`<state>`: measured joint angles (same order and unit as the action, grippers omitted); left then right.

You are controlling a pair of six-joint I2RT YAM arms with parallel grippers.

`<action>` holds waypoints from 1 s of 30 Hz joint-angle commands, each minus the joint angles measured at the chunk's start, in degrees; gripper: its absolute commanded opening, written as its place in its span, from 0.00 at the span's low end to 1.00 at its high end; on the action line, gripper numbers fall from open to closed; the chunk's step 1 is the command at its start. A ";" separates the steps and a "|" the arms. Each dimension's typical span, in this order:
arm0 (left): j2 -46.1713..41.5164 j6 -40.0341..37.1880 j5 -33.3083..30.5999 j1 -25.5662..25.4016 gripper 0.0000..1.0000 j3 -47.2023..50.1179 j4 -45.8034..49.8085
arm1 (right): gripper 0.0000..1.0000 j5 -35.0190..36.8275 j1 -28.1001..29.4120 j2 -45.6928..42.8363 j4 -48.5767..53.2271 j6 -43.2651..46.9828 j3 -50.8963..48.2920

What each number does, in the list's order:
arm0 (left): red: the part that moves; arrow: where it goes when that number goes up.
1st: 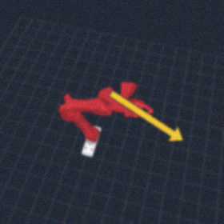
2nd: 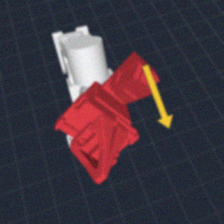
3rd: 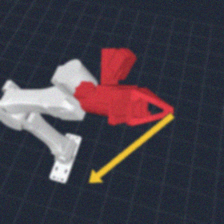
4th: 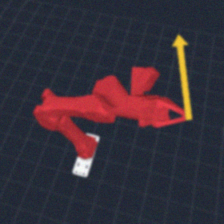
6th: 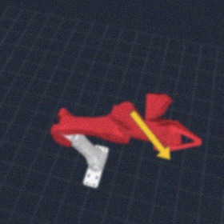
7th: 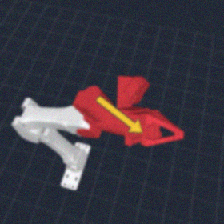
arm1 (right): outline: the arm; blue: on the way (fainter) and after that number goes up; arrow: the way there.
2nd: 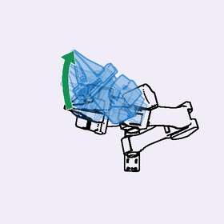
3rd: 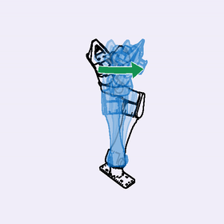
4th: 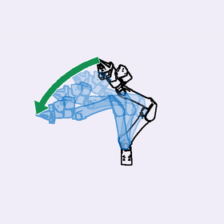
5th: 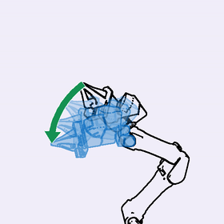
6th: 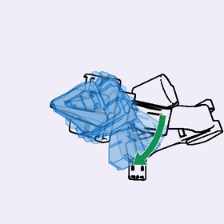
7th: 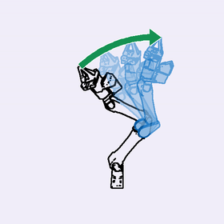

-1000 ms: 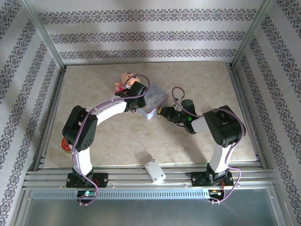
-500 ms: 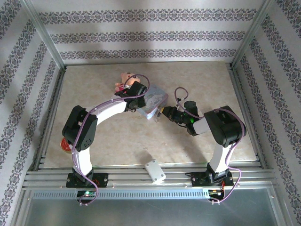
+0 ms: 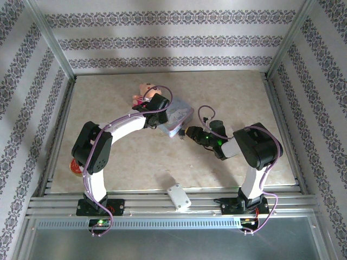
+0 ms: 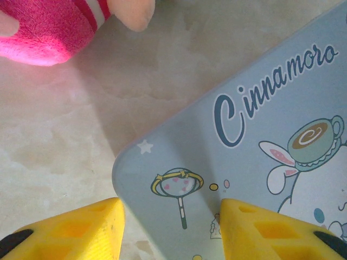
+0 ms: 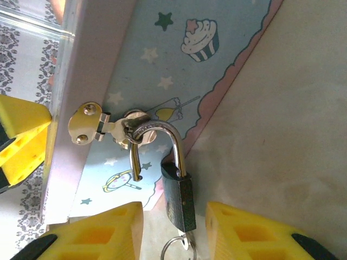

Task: Unlock the padlock with the key

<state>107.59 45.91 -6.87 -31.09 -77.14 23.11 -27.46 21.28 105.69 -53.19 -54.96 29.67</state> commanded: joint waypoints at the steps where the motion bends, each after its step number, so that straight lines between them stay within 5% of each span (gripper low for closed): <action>1: 2.04 -1.21 -2.09 1.64 0.49 2.21 10.02 | 0.36 4.91 1.55 -1.30 5.11 0.57 1.12; 14: 2.78 -1.06 -1.56 1.59 0.49 1.57 9.41 | 0.51 26.22 11.99 -5.02 42.76 9.08 12.96; 30: 3.03 -0.83 -1.58 2.09 0.50 1.14 9.67 | 0.58 34.71 15.44 3.99 58.72 17.76 26.53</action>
<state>107.63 45.91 -7.09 -30.61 -77.38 23.51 4.58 36.53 104.92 0.43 -40.07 55.02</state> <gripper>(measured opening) 0.494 0.578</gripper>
